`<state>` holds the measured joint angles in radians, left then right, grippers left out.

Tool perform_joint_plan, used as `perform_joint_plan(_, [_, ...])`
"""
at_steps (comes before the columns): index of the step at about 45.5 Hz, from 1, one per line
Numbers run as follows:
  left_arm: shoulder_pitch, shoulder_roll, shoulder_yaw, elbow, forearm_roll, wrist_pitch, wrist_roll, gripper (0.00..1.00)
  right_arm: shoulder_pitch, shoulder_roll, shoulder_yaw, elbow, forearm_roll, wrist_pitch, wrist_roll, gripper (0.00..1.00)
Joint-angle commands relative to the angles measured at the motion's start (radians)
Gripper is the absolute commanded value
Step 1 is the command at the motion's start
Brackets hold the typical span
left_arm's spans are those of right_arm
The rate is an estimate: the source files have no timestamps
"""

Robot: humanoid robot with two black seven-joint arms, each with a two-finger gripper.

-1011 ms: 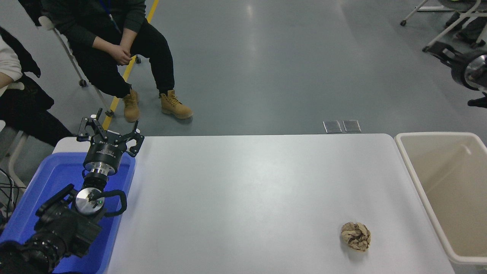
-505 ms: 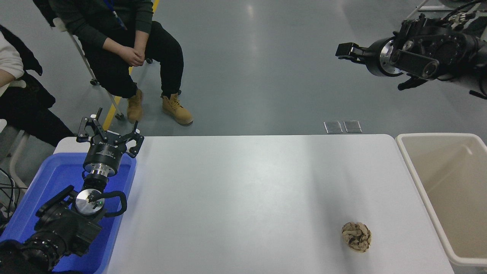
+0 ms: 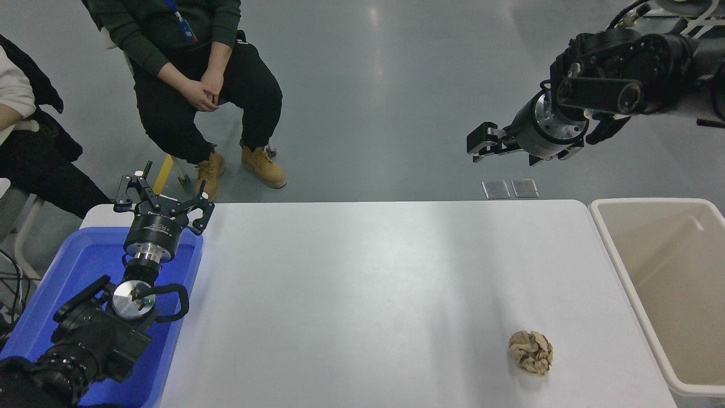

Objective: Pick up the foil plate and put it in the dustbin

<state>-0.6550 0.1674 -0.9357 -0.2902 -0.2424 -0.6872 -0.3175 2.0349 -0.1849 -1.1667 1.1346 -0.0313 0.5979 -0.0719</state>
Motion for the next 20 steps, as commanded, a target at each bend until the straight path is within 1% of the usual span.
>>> perform_joint_plan(1, [0.000, 0.000, 0.000, 0.000, 0.000, 0.000, 0.000, 0.99, 0.090, -0.027, -0.022, 0.169, -0.005, 0.123, -0.002, 1.00])
perform_joint_plan(8, [0.000, 0.000, 0.000, 0.000, 0.000, 0.002, 0.000, 0.99, 0.096, -0.025, -0.015, 0.226, -0.006, 0.132, 0.000, 1.00])
perform_joint_plan(20, [0.000, 0.000, 0.000, 0.000, 0.000, 0.002, 0.000, 0.99, 0.091, -0.010, -0.002, 0.229, -0.004, 0.132, 0.000, 1.00])
